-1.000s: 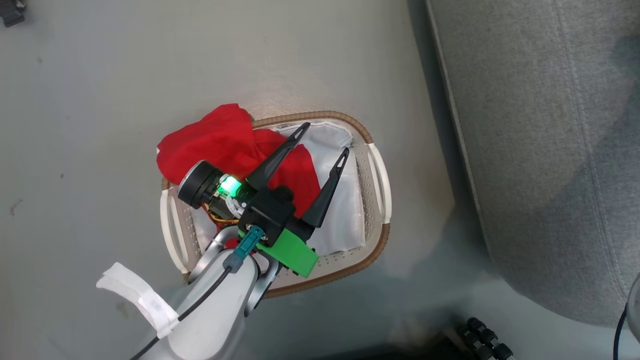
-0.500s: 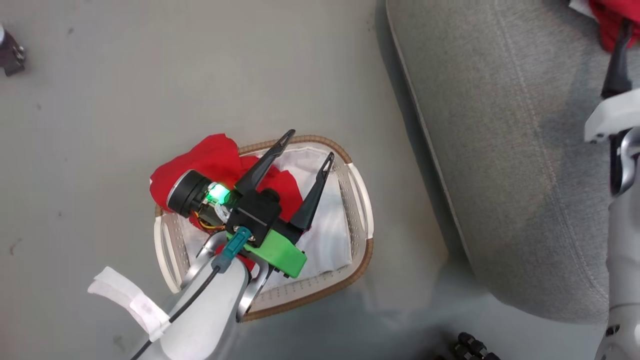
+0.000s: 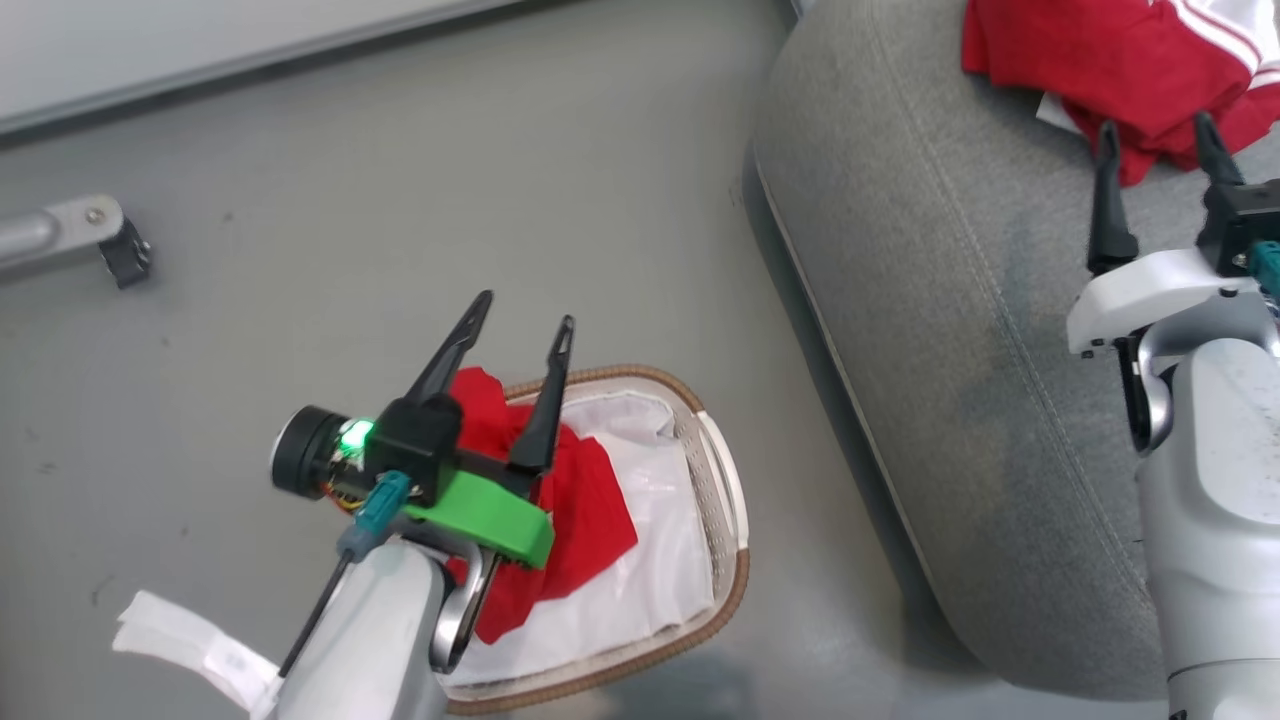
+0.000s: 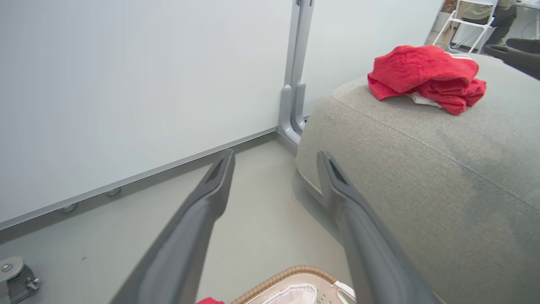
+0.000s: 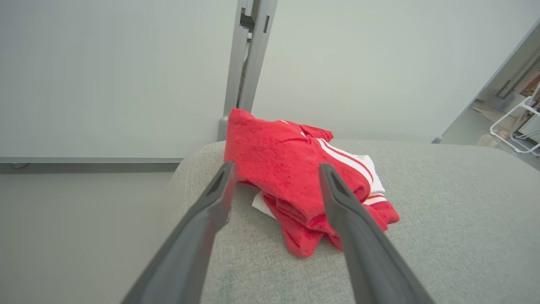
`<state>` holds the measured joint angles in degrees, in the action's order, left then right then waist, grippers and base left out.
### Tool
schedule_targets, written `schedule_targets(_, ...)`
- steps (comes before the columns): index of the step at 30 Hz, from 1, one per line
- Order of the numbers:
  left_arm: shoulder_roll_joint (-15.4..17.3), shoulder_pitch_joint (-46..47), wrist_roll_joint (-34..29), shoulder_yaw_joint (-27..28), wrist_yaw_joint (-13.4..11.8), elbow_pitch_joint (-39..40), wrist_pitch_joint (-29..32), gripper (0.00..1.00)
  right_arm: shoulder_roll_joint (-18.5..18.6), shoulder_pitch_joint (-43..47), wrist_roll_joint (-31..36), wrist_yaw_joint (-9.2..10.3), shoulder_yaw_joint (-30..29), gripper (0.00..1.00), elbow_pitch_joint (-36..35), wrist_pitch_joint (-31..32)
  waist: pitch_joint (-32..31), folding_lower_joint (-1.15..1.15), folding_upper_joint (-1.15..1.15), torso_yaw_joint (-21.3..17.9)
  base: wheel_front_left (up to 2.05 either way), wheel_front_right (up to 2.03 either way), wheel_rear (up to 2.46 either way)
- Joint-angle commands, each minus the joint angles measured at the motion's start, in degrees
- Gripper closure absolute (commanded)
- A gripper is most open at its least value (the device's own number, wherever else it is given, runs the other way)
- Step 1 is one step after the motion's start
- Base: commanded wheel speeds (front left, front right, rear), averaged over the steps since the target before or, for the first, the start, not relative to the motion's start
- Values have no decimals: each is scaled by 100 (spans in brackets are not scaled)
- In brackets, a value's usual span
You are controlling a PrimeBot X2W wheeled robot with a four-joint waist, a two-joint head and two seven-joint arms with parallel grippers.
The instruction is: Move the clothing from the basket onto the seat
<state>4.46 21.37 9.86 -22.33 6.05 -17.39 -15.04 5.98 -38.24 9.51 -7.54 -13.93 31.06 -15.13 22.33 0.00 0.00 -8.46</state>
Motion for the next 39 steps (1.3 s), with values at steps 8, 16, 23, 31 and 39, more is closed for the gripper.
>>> schedule_targets(8,-106,-773,308,1019,-148,44,-21,0,-285,453,-544,9,528,0,-263,-4,-1222,0,0,534,0,0,0)
schedule_targets(16,-147,-1403,350,1586,-161,104,-21,0,-296,1261,-1546,9,1437,0,-472,-4,-1651,0,0,858,0,0,0)
schedule_targets(23,-156,-2116,534,1904,-213,250,-20,0,-293,2139,-1815,9,1788,0,-824,-4,-1992,0,0,1018,0,0,0)
schedule_targets(31,-155,-2495,571,1960,-275,406,-21,0,-296,2835,-1687,9,1849,0,-1156,-4,-2174,0,0,1033,0,0,0)
schedule_targets(39,-155,-2610,567,1962,-308,419,-21,0,-298,3055,-1759,9,2025,0,-1130,-4,-2217,0,0,964,0,0,0)
